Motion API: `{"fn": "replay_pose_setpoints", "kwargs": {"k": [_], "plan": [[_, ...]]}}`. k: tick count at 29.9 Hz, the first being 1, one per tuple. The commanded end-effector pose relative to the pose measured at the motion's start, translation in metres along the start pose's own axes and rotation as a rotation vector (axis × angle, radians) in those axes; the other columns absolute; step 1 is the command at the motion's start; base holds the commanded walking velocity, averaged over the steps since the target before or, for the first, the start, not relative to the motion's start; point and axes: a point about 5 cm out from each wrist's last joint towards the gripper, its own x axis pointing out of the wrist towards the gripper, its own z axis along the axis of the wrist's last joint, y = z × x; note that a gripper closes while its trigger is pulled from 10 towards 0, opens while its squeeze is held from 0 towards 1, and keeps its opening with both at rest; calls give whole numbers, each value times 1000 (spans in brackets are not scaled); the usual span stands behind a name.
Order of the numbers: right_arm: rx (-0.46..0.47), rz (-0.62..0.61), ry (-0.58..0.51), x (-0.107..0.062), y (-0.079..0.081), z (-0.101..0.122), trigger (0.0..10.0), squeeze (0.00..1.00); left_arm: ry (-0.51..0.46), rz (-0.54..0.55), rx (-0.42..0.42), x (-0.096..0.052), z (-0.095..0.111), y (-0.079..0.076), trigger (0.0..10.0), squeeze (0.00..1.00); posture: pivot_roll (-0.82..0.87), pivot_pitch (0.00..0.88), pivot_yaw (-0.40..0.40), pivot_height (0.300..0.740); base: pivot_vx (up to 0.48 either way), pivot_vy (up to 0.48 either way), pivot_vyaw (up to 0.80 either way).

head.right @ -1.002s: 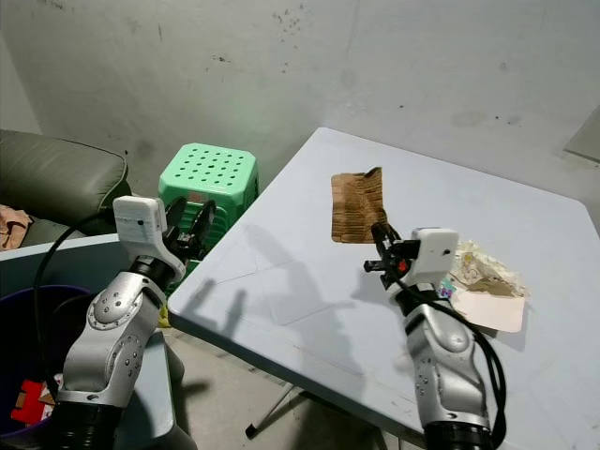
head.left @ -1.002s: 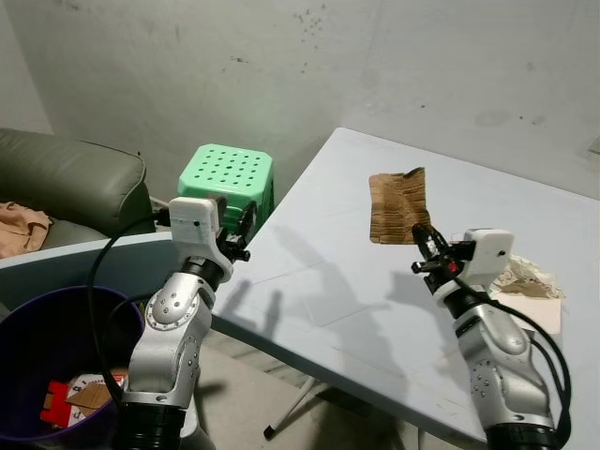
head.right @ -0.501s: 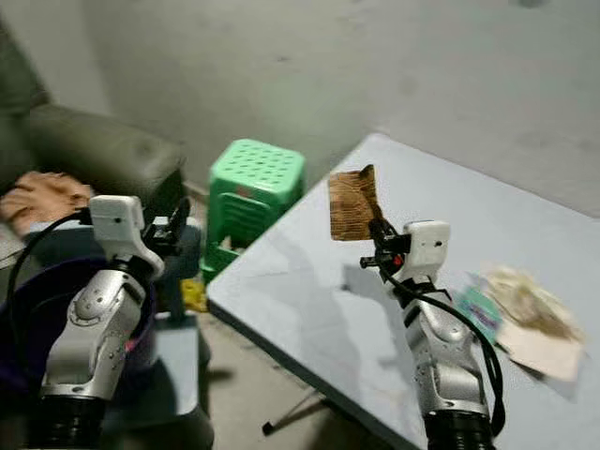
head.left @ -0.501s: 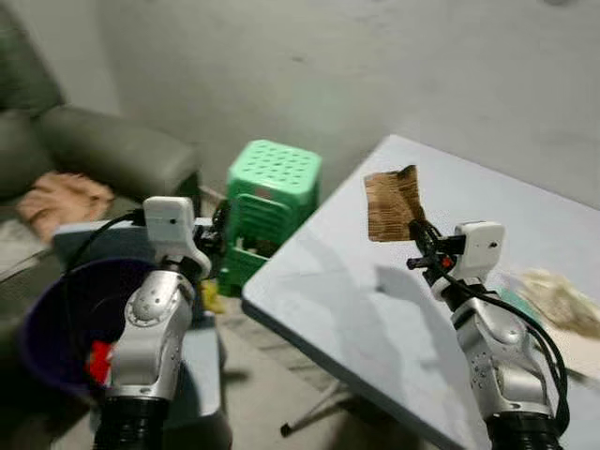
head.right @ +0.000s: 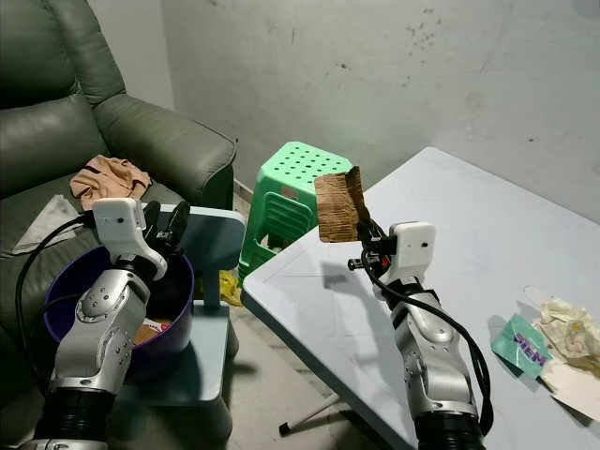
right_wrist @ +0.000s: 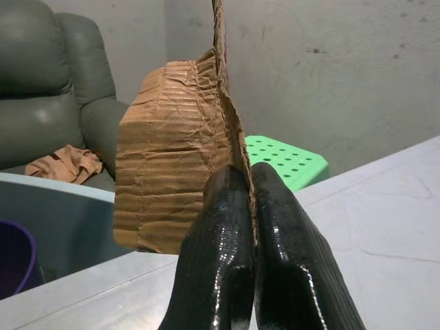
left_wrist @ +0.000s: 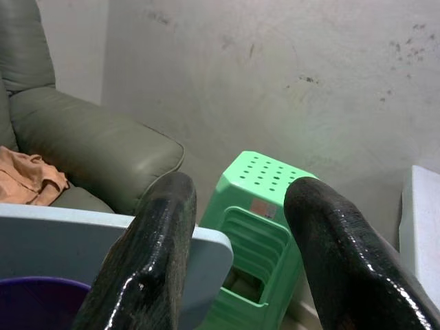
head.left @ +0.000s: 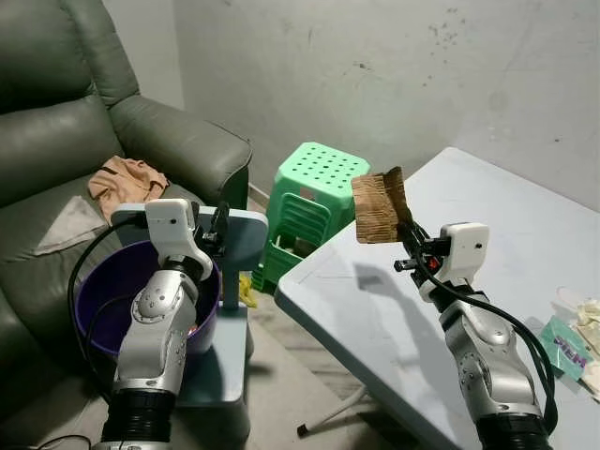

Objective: Picking trash to rubbish bin

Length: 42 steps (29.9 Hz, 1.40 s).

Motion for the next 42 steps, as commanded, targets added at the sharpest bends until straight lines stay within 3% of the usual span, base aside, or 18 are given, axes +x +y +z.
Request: {"fn": "replay_pose_setpoints", "kwargs": {"k": [1, 19, 30, 42], "plan": [[-14, -5, 5, 0, -4, 1, 10000, 0, -9, -6, 0, 4, 3, -2, 10000, 0, 42, 0, -130, 740, 0, 356, 800], [-19, 10, 12, 0, -3, 1, 10000, 0, -7, 0, -8, 5, 2, -3, 10000, 0, 43, 0, -134, 740, 0, 460, 800], [-19, 20, 19, 0, -3, 1, 10000, 0, 22, 39, -39, 6, 0, -1, 10000, 0, 43, 0, -138, 740, 0, 0, 800], [25, 20, 102, 1, 0, -8, 10000, 0, 46, 44, -41, 5, -3, 0, 10000, 0, 45, 0, -140, 740, 0, 0, 0]]}}
